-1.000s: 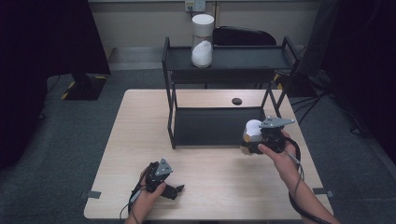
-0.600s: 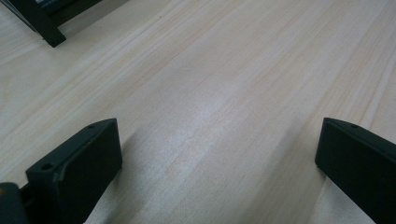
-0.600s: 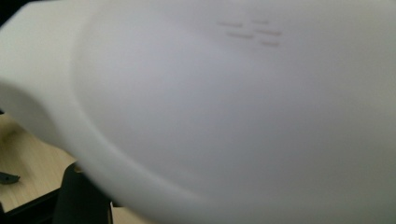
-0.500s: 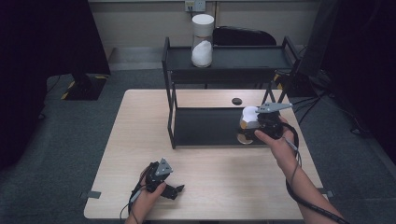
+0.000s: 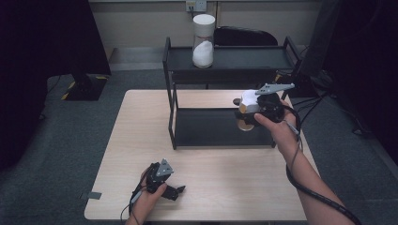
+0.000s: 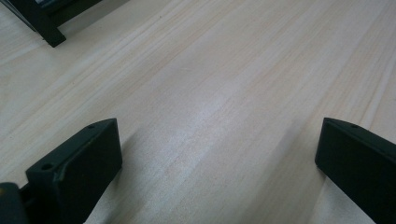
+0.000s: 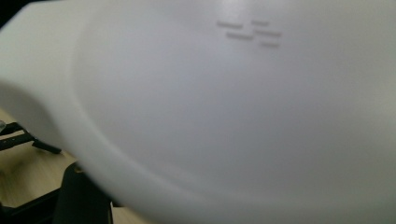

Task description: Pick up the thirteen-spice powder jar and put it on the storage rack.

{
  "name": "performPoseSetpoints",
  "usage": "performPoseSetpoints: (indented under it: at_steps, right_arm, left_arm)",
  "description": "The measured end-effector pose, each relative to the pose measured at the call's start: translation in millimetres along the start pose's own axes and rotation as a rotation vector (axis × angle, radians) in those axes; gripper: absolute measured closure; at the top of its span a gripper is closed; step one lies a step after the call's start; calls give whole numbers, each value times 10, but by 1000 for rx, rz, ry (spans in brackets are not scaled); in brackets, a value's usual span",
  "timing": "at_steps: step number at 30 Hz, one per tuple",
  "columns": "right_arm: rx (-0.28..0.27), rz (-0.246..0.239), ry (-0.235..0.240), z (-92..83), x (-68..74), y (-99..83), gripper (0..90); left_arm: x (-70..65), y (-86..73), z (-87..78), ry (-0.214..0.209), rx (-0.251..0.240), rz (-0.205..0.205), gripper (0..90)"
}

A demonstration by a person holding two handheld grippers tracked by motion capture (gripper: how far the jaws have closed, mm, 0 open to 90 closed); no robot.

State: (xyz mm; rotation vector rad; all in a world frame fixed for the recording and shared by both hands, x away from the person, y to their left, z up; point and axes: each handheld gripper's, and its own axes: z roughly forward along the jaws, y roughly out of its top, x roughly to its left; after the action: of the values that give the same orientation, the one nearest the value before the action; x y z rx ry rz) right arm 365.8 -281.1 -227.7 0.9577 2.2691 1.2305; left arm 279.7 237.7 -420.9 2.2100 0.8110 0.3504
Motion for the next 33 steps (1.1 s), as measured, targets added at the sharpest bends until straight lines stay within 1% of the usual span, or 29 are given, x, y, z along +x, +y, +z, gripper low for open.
performPoseSetpoints:
  at_steps: [5, 11, 16, 20, 24, 30, 33]
  right_arm:
    - [-3, -5, 2, -44, -13, 168, 301]
    - [7, -14, 8, -99, -24, 392, 301]
    - [12, -26, 8, -131, 2, 559, 301]
    - [24, -38, 24, -149, 12, 707, 301]
    - [25, -37, 33, -163, 27, 844, 301]
    - [28, -43, 29, -176, 63, 1043, 301]
    - [35, -59, 25, -177, 85, 1146, 301]
  left_arm:
    - [0, 1, 0, 0, 1, 0, 0]
    - [2, 4, -1, -1, 2, 0, 0]
    - [2, 4, -1, -1, 2, 0, 0]
    - [2, 4, -1, -1, 2, 0, 0]
    - [2, 4, -1, -1, 2, 0, 0]
    - [1, 3, -1, -1, 2, 0, 0]
    - [2, 5, -2, -1, 3, 0, 0]
